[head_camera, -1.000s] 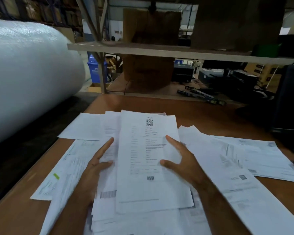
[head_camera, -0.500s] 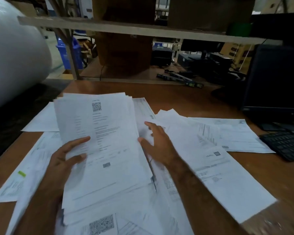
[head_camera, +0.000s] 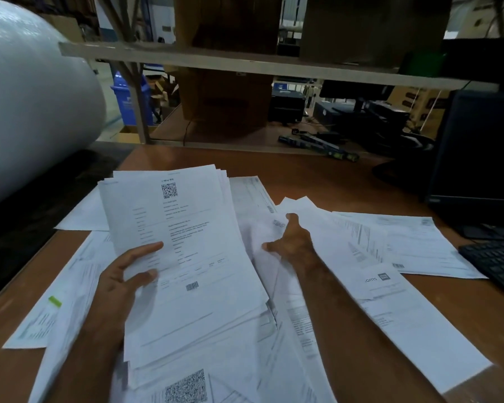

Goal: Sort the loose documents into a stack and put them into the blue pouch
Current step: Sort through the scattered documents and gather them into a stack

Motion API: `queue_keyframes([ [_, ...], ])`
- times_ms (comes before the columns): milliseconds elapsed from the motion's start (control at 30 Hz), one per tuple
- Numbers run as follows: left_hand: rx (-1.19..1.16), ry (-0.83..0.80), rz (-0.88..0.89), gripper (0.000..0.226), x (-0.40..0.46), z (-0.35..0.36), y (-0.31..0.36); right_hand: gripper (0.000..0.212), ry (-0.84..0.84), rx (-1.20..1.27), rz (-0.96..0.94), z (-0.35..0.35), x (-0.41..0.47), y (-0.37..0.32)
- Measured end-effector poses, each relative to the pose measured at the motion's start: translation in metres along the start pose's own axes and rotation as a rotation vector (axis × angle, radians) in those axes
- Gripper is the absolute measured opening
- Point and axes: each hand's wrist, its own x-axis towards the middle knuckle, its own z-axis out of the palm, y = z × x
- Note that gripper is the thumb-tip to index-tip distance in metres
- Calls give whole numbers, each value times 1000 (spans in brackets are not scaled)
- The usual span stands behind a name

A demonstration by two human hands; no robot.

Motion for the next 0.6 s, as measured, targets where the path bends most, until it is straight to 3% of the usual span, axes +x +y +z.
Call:
queue_keyframes([
  [267,4,-3,9,41,2,-1,-1,47,352,347,-381,-55,-7,24],
  [400,21,1,6,42,2,-2,-1,32,181,802,-454,-114,-27,22],
  [500,75,-23,1,44,2,-2,3,40,33,1139,-455,-148,-45,29],
  [600,121,-47,17,45,2,2,8,51,-104,1105,-449,-148,-46,44],
])
